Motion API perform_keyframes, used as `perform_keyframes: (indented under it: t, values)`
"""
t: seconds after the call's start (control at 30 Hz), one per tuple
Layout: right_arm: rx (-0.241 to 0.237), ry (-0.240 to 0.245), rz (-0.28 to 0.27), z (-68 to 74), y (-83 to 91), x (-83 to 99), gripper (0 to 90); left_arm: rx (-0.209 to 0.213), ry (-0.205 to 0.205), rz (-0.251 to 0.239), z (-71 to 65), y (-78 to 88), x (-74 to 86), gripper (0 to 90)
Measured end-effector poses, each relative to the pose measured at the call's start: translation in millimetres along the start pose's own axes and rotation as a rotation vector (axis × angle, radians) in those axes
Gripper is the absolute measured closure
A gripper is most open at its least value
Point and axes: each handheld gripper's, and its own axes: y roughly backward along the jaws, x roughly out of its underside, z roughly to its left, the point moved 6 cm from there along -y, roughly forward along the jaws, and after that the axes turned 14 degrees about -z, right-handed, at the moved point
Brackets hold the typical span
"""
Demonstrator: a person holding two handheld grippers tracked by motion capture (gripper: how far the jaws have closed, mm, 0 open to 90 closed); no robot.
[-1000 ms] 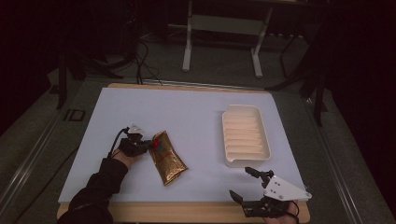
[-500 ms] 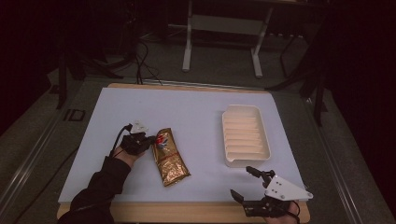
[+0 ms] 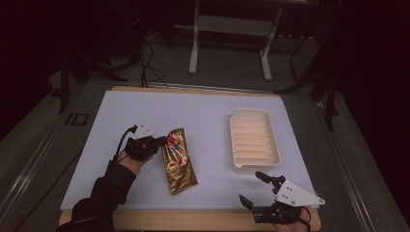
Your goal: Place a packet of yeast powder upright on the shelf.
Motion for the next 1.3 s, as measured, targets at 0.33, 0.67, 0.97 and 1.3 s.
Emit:
perform_keyframes:
  t: [0.33, 0.67, 0.97, 1.3]
  values:
    - [-0.002, -0.018, -0.008, 0.4, 0.1, -0.8, 14.9, 0.051, -0.049, -0.062, -25.7, 10.5, -19.2, 90.0]
    - [0.004, -0.023, -0.008, -1.8, 2.9, -3.3, 18.4, 0.133, -0.083, -0.139, -43.0, 19.1, -33.8, 90.0]
    - [0.014, -0.027, -0.003, -4.6, 5.4, -14.1, 18.2, 0.188, -0.104, -0.189, -59.2, 30.8, -51.5, 90.0]
    - [0.034, 0.035, 0.007, -15.2, -4.0, -36.8, 24.5, 0.270, -0.105, -0.247, -84.0, 37.8, -69.1, 90.0]
